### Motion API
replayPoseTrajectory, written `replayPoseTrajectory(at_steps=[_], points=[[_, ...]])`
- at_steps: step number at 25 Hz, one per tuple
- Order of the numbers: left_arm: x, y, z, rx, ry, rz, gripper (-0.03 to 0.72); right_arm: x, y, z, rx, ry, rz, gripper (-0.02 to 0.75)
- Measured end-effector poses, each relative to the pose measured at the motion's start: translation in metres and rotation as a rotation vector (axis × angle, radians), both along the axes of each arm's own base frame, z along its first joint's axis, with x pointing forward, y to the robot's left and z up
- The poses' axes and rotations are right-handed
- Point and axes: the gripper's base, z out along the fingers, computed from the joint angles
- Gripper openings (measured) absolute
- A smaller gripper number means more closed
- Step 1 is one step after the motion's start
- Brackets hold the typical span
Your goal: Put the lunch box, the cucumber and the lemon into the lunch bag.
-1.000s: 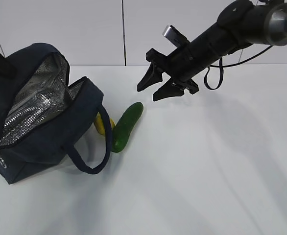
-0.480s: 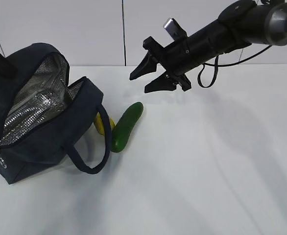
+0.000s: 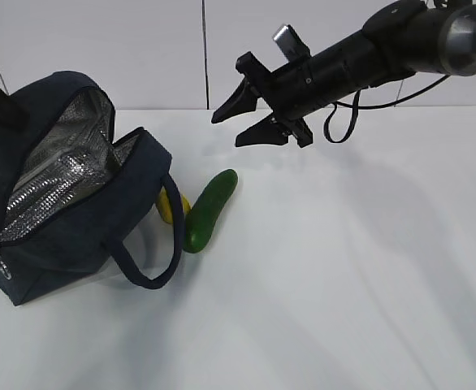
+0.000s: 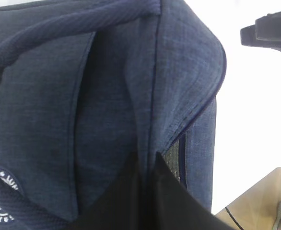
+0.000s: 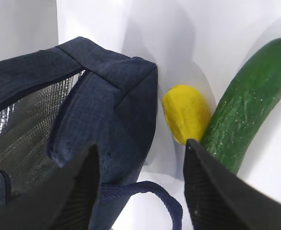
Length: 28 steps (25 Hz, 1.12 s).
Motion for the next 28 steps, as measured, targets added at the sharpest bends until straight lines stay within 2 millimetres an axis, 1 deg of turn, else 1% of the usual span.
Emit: replayPoseTrajectory(at_steps=[4, 10, 13, 17, 19, 22, 28], points=[[0.0, 0.0, 0.0, 0.0, 0.0, 0.0, -0.005, 0.0, 0.0, -0.001, -0.009, 0.002, 0.004, 0.423], [0.0, 0.0, 0.0, 0.0, 0.0, 0.0, -0.005, -0.006, -0.007, -0.011, -0.15, 0.004, 0.081, 0.422], [0.0, 0.0, 0.0, 0.0, 0.0, 0.0, -0.005, -0.007, -0.007, -0.008, -0.163, -0.005, 0.09, 0.422], [0.0, 0.0, 0.0, 0.0, 0.0, 0.0, -0.005, -0.013, 0.009, 0.005, -0.165, -0.07, 0.099, 0.423], [0.0, 0.0, 0.0, 0.0, 0.0, 0.0, -0.005, -0.019, 0.021, 0.006, -0.165, -0.079, 0.124, 0.423], [0.0, 0.0, 0.0, 0.0, 0.0, 0.0, -0.005, -0.022, 0.03, 0.006, -0.164, -0.088, 0.138, 0.423], [0.0, 0.0, 0.0, 0.0, 0.0, 0.0, -0.005, -0.022, 0.031, 0.005, -0.165, -0.087, 0.138, 0.423]])
